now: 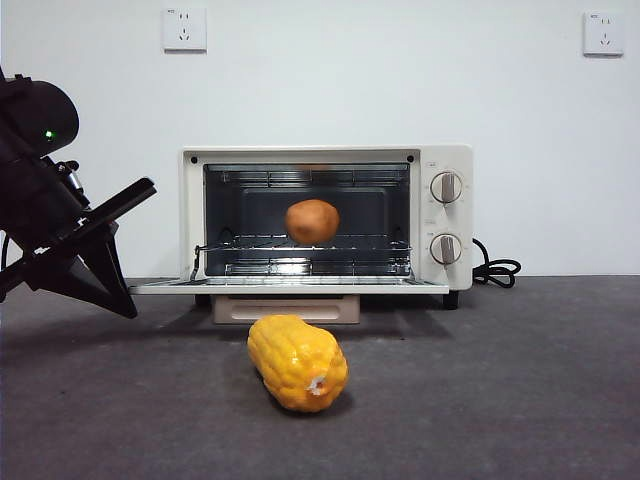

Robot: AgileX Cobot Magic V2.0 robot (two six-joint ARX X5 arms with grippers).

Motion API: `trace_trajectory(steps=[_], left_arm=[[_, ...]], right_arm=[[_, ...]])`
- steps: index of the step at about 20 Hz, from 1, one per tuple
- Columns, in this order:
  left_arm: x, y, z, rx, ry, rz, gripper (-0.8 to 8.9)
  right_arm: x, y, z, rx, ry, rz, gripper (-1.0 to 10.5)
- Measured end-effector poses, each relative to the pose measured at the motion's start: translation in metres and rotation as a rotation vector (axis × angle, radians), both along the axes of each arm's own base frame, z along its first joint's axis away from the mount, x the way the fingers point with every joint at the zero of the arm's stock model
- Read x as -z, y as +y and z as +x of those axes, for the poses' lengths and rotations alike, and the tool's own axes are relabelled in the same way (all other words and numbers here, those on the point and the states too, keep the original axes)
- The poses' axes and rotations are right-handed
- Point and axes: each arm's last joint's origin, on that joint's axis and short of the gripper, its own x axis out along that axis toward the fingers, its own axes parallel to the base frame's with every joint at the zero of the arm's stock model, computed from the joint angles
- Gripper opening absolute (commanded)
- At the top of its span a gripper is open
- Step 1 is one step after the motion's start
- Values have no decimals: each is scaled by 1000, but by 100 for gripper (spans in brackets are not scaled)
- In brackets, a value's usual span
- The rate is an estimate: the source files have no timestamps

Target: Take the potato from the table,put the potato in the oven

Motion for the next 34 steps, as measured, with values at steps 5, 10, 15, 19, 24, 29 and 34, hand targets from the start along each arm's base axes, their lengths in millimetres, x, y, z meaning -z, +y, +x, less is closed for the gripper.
trace_trajectory(steps=[5,10,15,19,24,29,34], left_arm=[[-1,0,2,-24,-13,-16,-6],[-2,-1,4,-35,-12,-67,-6],[-5,-1,7,-37,-19,-122,-6],[-13,-3,12,-30,-24,-148,-6],[-38,-5,26,-11,-94,-183,-6],[-67,-13,39,33,-185,-218,-6],[-86,-14,47,22,-248,-206,-6]], right_arm=[[0,0,0,1,1,2,24],[0,0,0,3,3,6,24],[0,0,0,4,4,8,24],[0,0,0,4,5,8,24],[0,0,0,4,5,8,24],[0,0,0,5,4,8,24],[0,0,0,21,-1,2,24]])
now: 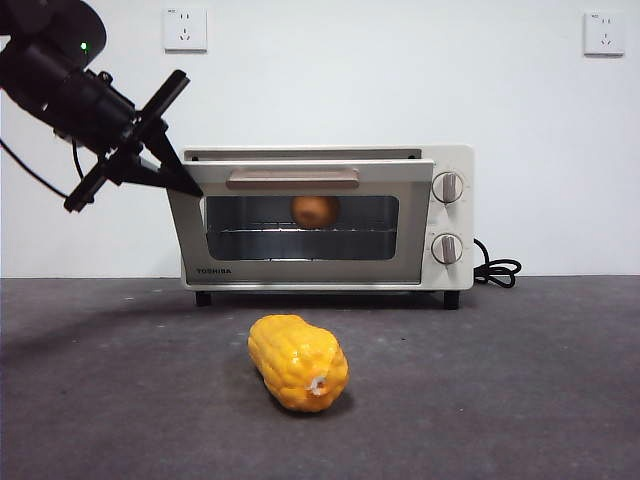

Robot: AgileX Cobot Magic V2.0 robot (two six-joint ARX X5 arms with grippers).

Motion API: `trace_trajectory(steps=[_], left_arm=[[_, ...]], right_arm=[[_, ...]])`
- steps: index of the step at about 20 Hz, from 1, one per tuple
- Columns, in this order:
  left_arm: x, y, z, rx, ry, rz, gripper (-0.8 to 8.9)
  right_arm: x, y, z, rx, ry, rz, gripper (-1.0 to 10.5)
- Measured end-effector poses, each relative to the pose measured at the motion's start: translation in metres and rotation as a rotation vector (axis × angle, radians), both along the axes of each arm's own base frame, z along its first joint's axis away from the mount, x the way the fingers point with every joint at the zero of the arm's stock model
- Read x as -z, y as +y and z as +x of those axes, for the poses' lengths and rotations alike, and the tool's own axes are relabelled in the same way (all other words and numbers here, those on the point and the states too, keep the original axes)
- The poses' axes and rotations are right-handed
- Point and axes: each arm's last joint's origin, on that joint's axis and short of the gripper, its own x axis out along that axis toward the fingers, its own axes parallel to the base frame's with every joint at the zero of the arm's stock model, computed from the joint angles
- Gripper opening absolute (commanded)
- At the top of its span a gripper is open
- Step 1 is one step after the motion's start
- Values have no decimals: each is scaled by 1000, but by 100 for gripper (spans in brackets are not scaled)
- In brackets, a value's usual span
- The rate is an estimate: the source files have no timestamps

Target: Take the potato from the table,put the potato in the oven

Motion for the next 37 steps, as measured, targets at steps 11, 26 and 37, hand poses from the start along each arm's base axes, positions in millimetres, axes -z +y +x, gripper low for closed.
trace_trajectory(steps=[11,26,37], left_arm=[[-13,1,8,-77,-79,30,-6],[-22,0,8,-79,-110,-32,-6],[-99,7,-61,-35,-299,134,-6]], right_arm=[[0,-1,0,18,-6,-7,25],[0,-1,0,19,-6,-7,29],[0,-1,0,4,-20,-34,29]])
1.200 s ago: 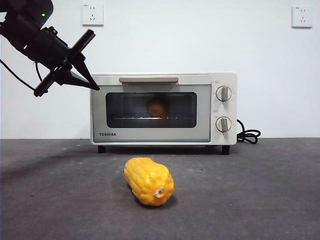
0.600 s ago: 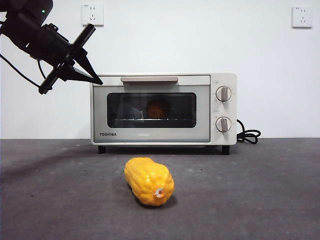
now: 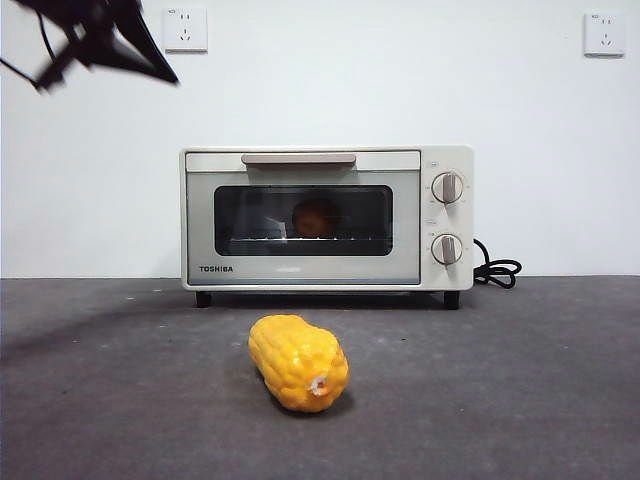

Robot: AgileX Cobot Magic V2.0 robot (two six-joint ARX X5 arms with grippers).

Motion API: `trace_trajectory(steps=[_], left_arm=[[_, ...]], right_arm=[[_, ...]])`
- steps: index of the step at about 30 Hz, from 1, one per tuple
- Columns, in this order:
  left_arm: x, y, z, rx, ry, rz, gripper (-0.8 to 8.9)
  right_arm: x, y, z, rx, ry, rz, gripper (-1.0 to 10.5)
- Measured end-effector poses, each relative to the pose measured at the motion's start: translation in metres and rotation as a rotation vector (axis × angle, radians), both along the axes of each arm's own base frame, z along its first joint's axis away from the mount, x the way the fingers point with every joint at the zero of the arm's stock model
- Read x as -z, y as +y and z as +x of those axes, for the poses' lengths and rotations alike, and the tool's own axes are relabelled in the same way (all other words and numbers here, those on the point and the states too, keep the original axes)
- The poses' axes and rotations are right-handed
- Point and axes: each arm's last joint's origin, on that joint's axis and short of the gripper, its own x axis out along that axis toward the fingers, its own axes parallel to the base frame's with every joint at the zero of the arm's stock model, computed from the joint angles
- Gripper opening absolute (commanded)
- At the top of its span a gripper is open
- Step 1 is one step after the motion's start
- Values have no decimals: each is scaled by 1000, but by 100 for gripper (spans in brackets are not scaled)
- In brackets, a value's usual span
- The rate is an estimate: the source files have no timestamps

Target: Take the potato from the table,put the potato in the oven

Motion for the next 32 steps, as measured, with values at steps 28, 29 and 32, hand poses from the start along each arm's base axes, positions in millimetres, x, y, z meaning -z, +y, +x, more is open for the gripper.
trace_trajectory(steps=[28,29,32], left_arm=[[-75,25,-205,88,-232,283,-4],[-75,25,-203,88,-227,284,-5],[-72,23,-195,93,-202,289,-4]], right_arm=[[-1,-4,5,163,-74,-123,32],[-1,-4,5,163,-74,-124,32],[-1,-4,5,163,-74,-124,32]])
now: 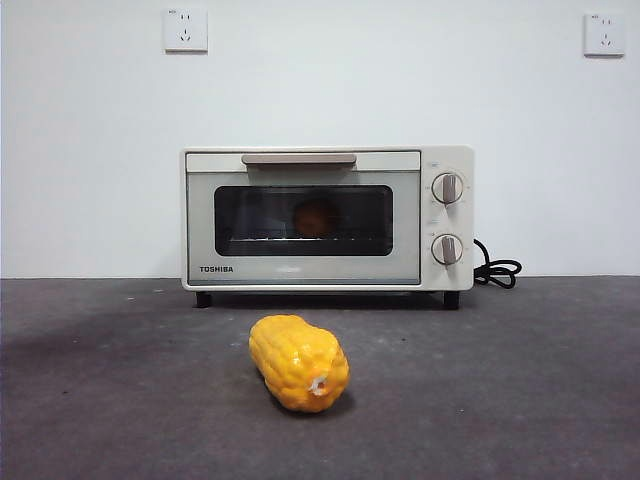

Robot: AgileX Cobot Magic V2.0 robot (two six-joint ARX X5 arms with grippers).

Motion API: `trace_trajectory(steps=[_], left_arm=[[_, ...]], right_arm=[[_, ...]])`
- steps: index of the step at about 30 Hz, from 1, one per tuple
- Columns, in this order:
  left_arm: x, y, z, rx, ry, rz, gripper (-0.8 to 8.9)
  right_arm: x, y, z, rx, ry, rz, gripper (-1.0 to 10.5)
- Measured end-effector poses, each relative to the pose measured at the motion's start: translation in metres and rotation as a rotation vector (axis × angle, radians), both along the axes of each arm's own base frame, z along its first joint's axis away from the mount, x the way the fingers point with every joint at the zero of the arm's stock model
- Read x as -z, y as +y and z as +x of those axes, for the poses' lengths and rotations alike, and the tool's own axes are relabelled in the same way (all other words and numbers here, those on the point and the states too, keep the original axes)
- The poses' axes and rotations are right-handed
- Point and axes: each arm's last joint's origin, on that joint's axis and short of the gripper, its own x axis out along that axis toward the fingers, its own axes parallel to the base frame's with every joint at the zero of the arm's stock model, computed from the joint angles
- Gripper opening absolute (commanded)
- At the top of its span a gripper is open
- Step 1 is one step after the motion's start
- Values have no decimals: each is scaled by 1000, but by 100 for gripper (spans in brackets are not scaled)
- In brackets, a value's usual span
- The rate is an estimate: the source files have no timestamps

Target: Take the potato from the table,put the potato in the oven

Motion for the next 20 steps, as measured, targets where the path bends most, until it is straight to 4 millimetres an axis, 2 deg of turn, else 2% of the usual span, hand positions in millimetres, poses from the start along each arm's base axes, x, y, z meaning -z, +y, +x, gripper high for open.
trace_trajectory(steps=[7,13,16,20], left_arm=[[13,-8,32,9,100,32,-5],[20,-5,36,-16,-24,296,-4],[36,-3,32,4,-123,370,-4],[75,2,18,-12,-274,384,-4]], right_arm=[[0,0,0,0,0,0,32],[0,0,0,0,0,0,32],[0,0,0,0,0,-1,32],[0,1,1,1,1,-2,32]])
